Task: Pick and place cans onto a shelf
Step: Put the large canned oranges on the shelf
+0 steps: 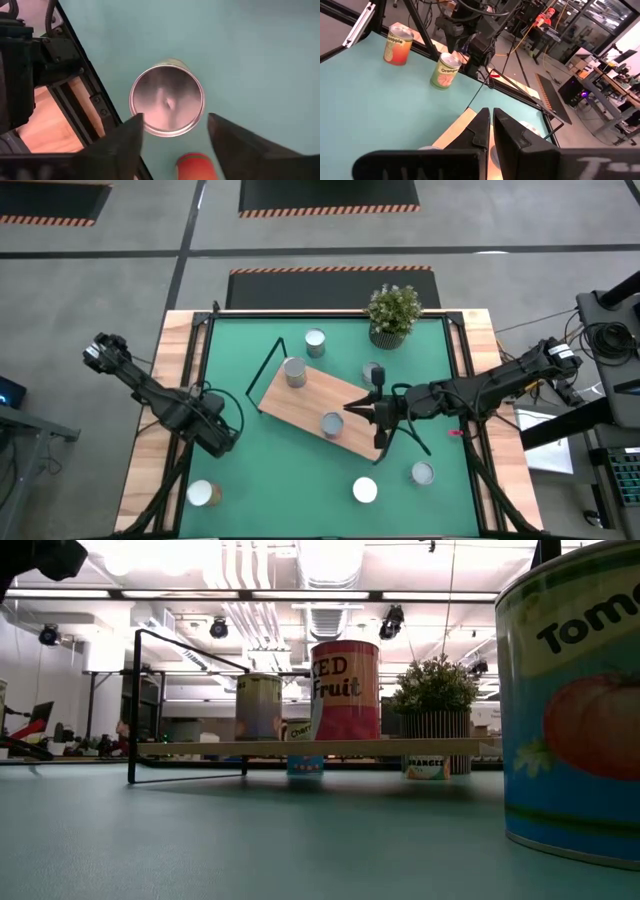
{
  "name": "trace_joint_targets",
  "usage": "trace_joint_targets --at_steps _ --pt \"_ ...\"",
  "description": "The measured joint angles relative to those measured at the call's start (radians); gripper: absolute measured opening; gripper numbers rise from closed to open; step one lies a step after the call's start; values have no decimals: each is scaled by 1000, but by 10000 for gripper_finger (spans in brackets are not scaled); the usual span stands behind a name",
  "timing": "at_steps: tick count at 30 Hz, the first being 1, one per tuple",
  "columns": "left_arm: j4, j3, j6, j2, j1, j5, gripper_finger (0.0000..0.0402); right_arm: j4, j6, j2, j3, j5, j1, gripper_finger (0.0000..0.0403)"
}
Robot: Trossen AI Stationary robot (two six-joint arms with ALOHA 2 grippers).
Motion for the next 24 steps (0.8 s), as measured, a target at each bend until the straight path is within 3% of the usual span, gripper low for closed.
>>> trace_joint_targets --at_steps 5,10,24 --pt "3 -13 -34 9 -2 -14 300 -18 -5 0 0 0 0 13" --pt "63 -56 -49 6 -4 -10 347 -21 -5 0 0 0 0 13" --pt "104 -121 -48 6 -5 5 357 -24 -6 0 0 0 0 13"
